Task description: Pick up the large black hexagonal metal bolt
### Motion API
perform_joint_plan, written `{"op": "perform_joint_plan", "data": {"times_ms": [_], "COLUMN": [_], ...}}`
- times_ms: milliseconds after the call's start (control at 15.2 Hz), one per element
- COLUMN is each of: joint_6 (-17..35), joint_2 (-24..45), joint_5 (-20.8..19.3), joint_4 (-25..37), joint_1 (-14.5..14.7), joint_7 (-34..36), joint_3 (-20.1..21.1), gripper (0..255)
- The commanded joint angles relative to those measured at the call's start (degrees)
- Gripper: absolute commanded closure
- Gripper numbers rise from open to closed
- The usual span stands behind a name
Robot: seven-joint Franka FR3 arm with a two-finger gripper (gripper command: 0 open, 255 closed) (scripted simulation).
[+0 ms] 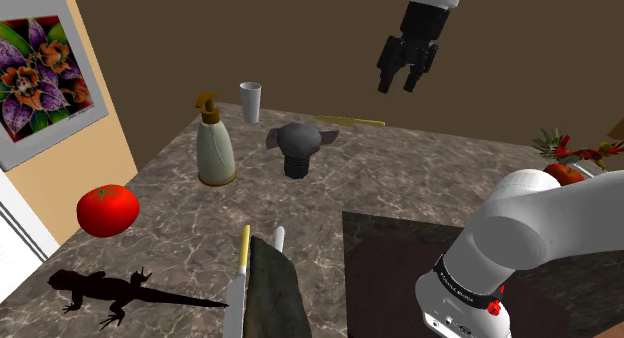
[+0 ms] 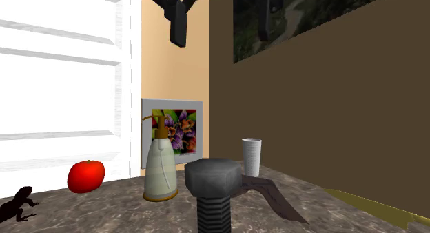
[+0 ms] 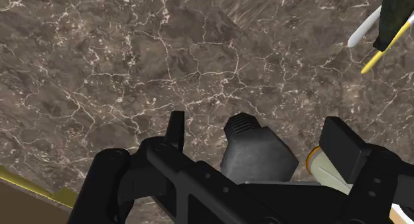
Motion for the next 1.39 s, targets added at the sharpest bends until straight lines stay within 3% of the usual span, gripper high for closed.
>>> {"op": "perform_joint_plan", "data": {"times_ms": [0,396,726,858,1056,1188,1320], "joint_6": [0.0,8.3,9.1,6.4,-2.1,-9.7,-17.3], "joint_2": [0.0,10.1,24.0,31.4,45.1,54.9,63.9], "joint_5": [0.0,13.7,30.0,38.0,51.1,59.7,67.3], "joint_4": [0.0,-2.7,-1.7,-0.1,3.4,6.3,9.4], "joint_1": [0.0,2.8,8.1,10.5,12.5,11.6,9.2], "joint_7": [0.0,-13.1,-28.3,-35.3,-45.7,-51.4,-55.2], "joint_3": [0.0,-16.4,-29.8,-34.7,-39.7,-40.1,-37.9], "gripper": [0,0,0,0,0,0,0]}}
